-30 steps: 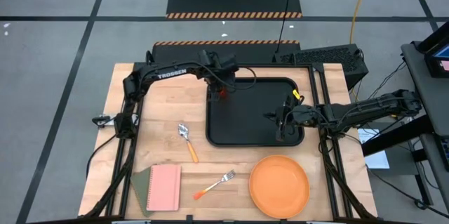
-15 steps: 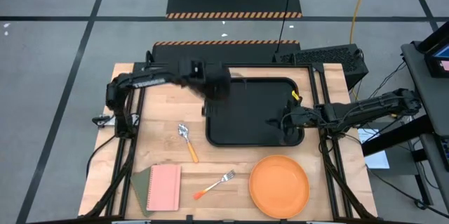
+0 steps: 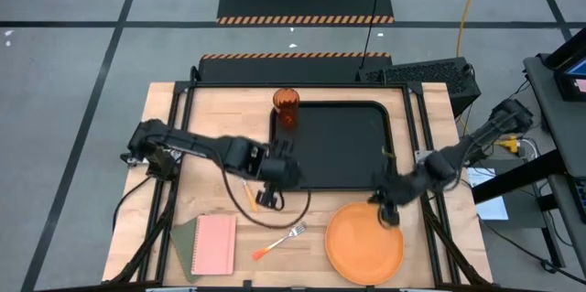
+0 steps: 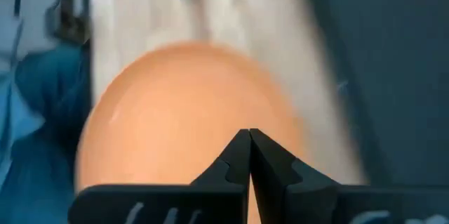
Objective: Pick and place plate/cup/fork/spoon on tray
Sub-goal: Put the orange plate on the right side of the black serving tray
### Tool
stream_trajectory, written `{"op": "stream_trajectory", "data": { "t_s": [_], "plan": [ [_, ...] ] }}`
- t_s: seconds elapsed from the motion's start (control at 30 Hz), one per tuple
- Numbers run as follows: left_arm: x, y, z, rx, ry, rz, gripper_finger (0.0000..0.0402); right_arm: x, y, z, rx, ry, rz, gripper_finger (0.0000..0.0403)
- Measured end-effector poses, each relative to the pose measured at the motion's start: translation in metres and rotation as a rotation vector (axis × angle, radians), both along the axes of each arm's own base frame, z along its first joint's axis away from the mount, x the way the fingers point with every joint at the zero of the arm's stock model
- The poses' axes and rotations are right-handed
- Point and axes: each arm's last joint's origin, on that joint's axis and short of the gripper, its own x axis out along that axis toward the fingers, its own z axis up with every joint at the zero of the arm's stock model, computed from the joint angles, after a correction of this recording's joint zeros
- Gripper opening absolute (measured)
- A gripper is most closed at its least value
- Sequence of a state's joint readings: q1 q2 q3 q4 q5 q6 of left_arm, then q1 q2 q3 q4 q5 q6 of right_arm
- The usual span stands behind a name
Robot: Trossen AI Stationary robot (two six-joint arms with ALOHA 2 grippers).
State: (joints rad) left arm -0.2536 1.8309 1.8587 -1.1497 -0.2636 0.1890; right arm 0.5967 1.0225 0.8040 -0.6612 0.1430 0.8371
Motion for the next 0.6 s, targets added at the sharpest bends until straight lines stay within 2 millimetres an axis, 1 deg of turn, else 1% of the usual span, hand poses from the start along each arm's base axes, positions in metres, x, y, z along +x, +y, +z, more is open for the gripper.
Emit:
{"op": "stream_trajectory", "data": {
  "t_s": [0.1, 0.2, 0.27, 0.37, 0.5, 0.6],
  "plan": [
    [-0.001, -0.012, -0.017, 0.001, 0.013, -0.009, 0.0145, 0.005, 0.030, 0.008, 0.053, 0.115, 0.059, 0.0000],
    [-0.001, -0.020, -0.034, -0.022, 0.014, 0.020, 0.0145, 0.009, 0.060, 0.010, 0.089, 0.299, 0.115, 0.0000],
    [-0.003, -0.025, -0.039, -0.025, 0.019, 0.052, 0.0145, 0.010, 0.079, 0.011, 0.093, 0.411, 0.151, 0.0000],
    [-0.007, -0.033, -0.044, -0.009, 0.009, 0.081, 0.0145, 0.011, 0.106, 0.005, 0.089, 0.554, 0.182, 0.0000],
    [-0.010, -0.047, -0.049, -0.018, -0.023, 0.096, 0.0145, 0.014, 0.134, 0.003, 0.112, 0.603, 0.205, 0.0000],
    [-0.014, -0.061, -0.054, -0.026, -0.035, 0.068, 0.0145, 0.012, 0.147, -0.002, 0.089, 0.589, 0.223, 0.0003]
  ]
}}
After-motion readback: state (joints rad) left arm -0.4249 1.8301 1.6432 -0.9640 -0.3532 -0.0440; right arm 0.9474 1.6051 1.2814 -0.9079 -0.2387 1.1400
